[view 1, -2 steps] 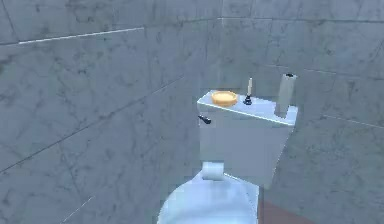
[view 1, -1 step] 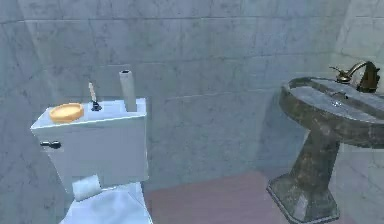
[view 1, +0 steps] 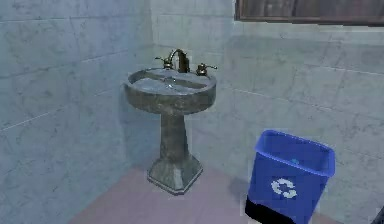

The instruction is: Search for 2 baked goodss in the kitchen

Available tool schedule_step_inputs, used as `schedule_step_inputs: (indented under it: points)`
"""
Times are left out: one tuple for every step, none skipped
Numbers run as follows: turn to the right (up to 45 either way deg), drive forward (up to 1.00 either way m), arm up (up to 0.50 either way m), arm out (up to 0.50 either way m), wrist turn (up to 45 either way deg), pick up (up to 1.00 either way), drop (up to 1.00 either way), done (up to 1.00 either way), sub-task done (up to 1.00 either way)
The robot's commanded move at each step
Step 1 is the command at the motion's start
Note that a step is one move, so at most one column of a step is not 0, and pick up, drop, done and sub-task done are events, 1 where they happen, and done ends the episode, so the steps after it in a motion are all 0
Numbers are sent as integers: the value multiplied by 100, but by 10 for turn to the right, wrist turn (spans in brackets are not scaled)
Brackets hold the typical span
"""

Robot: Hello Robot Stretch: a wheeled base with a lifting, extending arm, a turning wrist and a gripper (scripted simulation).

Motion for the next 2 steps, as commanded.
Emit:
schedule_step_inputs:
  points:
    - [450, 0, 0, 0, 0, 0, 0, 0, 0]
    - [450, 0, 0, 0, 0, 0, 0, 0, 0]
